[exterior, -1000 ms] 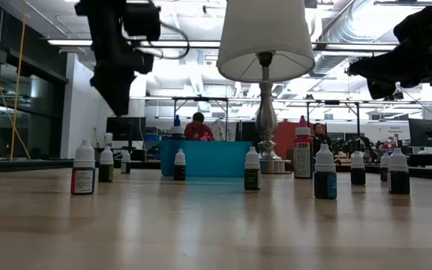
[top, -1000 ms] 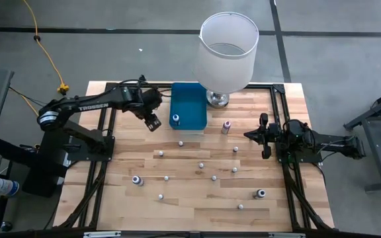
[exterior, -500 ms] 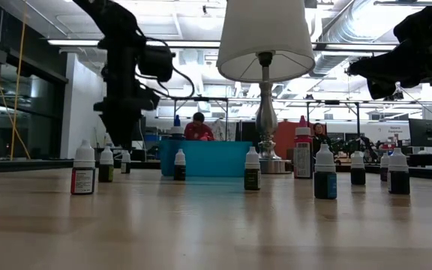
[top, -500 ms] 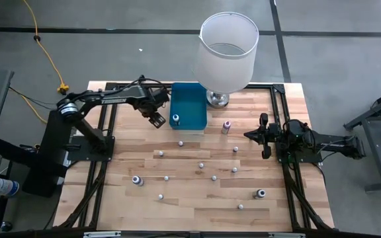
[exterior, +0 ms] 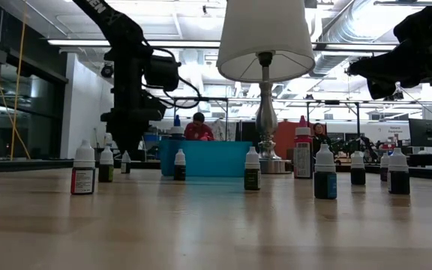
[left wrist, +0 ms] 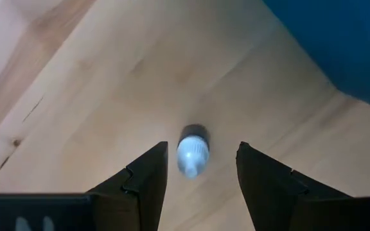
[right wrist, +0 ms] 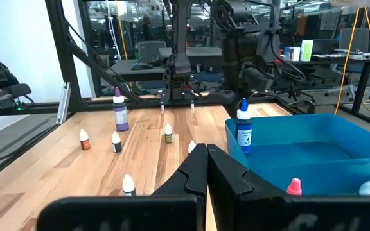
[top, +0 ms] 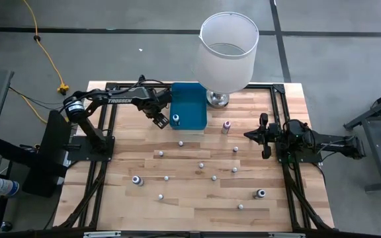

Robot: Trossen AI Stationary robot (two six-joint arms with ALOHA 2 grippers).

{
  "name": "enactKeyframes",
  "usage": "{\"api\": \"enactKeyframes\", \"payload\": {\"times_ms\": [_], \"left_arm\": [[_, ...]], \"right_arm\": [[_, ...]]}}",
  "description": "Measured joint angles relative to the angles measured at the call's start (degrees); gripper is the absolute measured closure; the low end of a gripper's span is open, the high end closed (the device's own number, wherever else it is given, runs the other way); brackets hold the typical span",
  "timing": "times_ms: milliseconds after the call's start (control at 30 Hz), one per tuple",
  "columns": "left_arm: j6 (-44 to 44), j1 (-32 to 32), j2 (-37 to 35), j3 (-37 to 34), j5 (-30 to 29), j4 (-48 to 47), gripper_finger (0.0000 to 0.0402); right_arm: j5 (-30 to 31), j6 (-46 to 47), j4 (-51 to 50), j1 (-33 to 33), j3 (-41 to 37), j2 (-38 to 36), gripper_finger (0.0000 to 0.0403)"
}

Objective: Pick & Place food coloring
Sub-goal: Put the small black food coloring bottle into the blue bin

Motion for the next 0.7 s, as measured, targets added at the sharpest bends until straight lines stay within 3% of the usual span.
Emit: {"api": "enactKeyframes", "payload": {"times_ms": [700], "left_arm": [[7.3,0.8,0.3,0.0,-1.3,-1.1,0.0227]], "right_arm": [[0.0,0.0,0.0,0.0,0.0,0.0,0.0402]]}}
